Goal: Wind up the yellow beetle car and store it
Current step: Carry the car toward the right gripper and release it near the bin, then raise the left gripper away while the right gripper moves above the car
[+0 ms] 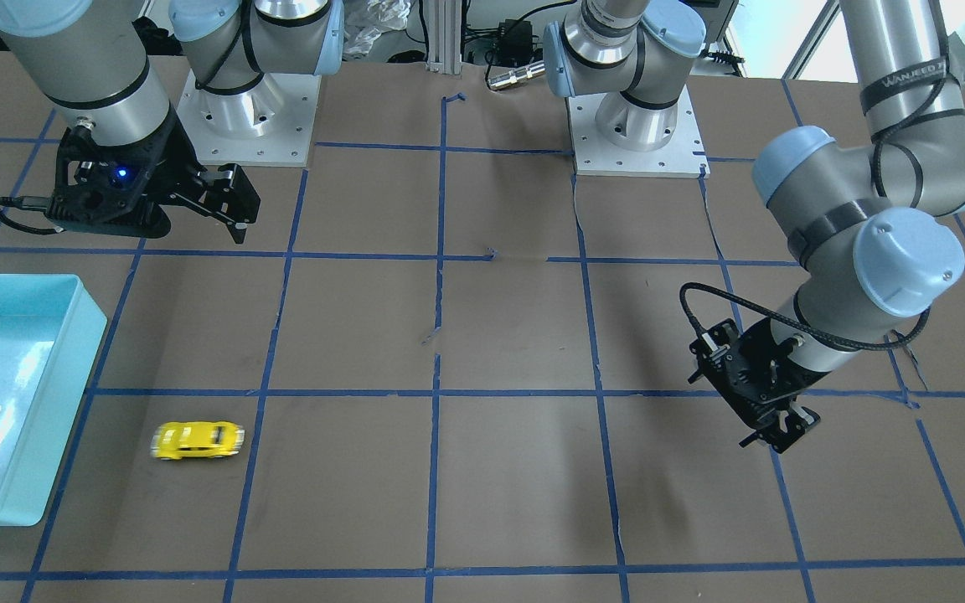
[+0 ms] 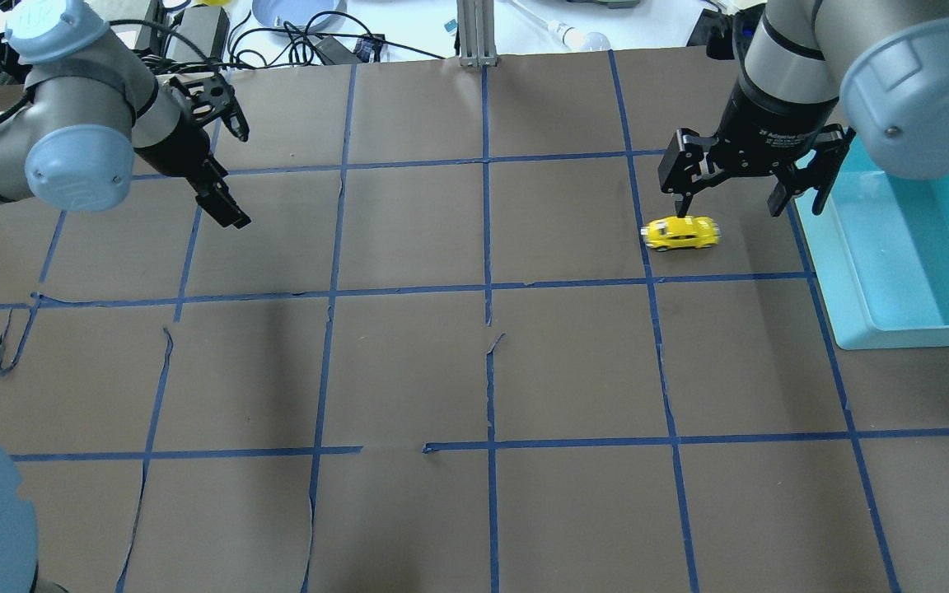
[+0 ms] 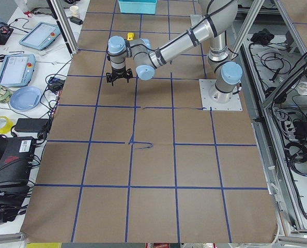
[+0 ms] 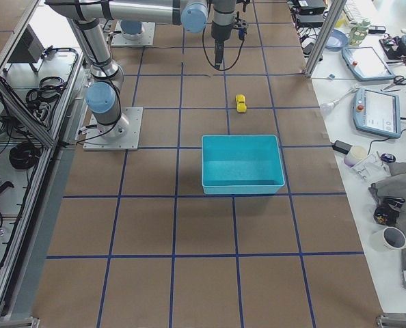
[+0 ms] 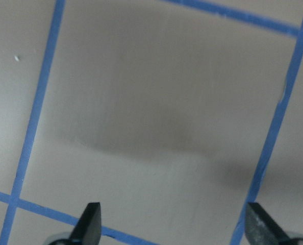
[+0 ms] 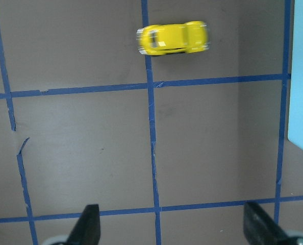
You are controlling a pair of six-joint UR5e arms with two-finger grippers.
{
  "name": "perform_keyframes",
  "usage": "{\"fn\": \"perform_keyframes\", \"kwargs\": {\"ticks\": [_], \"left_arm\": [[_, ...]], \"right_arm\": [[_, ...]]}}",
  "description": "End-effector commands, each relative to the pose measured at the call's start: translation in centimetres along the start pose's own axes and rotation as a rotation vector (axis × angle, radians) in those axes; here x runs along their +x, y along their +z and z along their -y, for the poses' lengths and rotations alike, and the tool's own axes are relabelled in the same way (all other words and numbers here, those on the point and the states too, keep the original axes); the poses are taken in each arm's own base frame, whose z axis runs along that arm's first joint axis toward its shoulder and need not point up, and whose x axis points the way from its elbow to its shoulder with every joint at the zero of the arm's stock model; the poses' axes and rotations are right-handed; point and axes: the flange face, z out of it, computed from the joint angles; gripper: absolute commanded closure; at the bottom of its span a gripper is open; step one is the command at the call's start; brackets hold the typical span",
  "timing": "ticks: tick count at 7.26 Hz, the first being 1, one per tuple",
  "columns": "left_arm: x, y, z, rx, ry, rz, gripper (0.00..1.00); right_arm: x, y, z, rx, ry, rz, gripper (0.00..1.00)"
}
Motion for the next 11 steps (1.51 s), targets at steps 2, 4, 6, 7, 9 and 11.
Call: {"fn": "perform_keyframes", "kwargs": {"ticks": [2,4,6,7,9,11], "left_arm": [[8.0,-10.9,6.9,-0.039,-0.576,-0.037,0.00],[11.6,-20.6,5.5,-0.046,-0.708,-0.008,0.00],[13.8,-22.2,3.4,-0.075,-0.809,0.075,0.00],[14.8,-20.7,2.9,-0.096,-0.850,0.071,0.01],[16.8,-19.4,2.7,0.003,-0.828,0.125,0.01],[16.8,-19.0,2.8,0.040,-0.828,0.138,0.00]], "right_arm": [[0.3,0.5,0.6,-0.006,-0.013,0.004,0.00],[1.3,3.5,2.6,-0.061,-0.012,-0.048,0.00],[5.2,4.8,7.6,0.088,-0.295,-0.093,0.00],[5.4,7.5,10.1,0.109,-0.460,-0.111,0.00],[5.4,10.3,12.9,0.197,-0.762,-0.174,0.00],[7.0,14.4,14.9,0.168,-0.993,-0.194,0.01]]}}
